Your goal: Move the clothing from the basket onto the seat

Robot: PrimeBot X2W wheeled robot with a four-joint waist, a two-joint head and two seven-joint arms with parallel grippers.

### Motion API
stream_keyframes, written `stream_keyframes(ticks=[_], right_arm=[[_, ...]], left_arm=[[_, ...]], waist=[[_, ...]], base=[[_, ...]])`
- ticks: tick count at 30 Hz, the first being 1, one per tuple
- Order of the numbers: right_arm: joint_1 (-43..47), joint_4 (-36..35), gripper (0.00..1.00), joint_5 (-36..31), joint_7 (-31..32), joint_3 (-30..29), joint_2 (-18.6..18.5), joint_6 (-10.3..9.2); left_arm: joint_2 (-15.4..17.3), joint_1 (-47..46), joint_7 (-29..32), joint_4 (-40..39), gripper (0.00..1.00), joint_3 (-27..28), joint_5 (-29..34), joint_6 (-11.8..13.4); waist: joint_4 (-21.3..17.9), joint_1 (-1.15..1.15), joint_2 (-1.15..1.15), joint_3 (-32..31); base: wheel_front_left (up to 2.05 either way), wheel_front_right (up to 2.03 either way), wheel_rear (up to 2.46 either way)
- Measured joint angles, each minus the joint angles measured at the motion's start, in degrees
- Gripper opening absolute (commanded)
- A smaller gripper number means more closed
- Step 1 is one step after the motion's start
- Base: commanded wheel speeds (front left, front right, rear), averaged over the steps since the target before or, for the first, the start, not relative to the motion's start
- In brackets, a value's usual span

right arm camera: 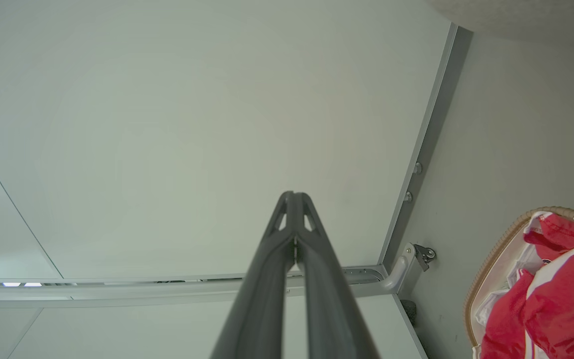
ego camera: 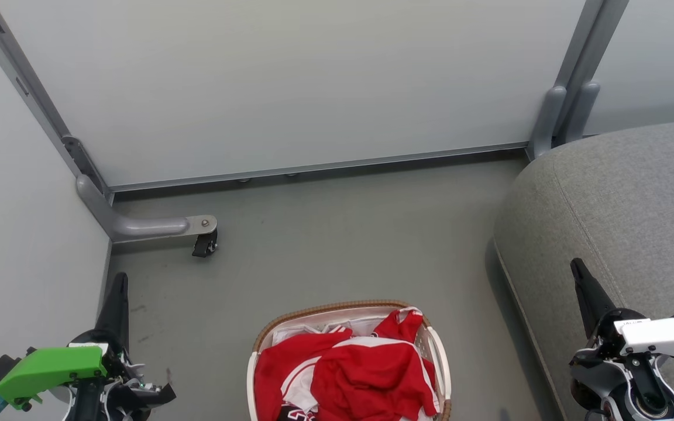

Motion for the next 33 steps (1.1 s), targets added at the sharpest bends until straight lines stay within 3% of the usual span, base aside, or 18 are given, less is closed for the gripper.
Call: stream_keyframes(ticks=[24,25,33], right_arm=[[0.0,0.0,0.0,-0.01,0.0,0.0,0.0,0.0],[0.02,0.2,1.0,-0.01,0.0,0.01,0.04,0.0],[1.58,2.6,1.0,-0.15,-0.86,0.75,0.93,-0.01]], left_arm=[[0.0,0.0,0.0,0.0,0.0,0.0,0.0,0.0],[-0.03,0.06,-0.01,0.14,1.0,-0.02,0.0,0.0],[-0.47,2.38,-0.94,2.58,1.0,-1.21,0.16,0.12]], waist=[[0.0,0.0,0.0,0.0],[0.0,0.0,0.0,0.0],[-0.01,0.0,0.0,0.03]], base=[[0.0,0.0,0.0],[0.0,0.0,0.0],[0.0,0.0,0.0]])
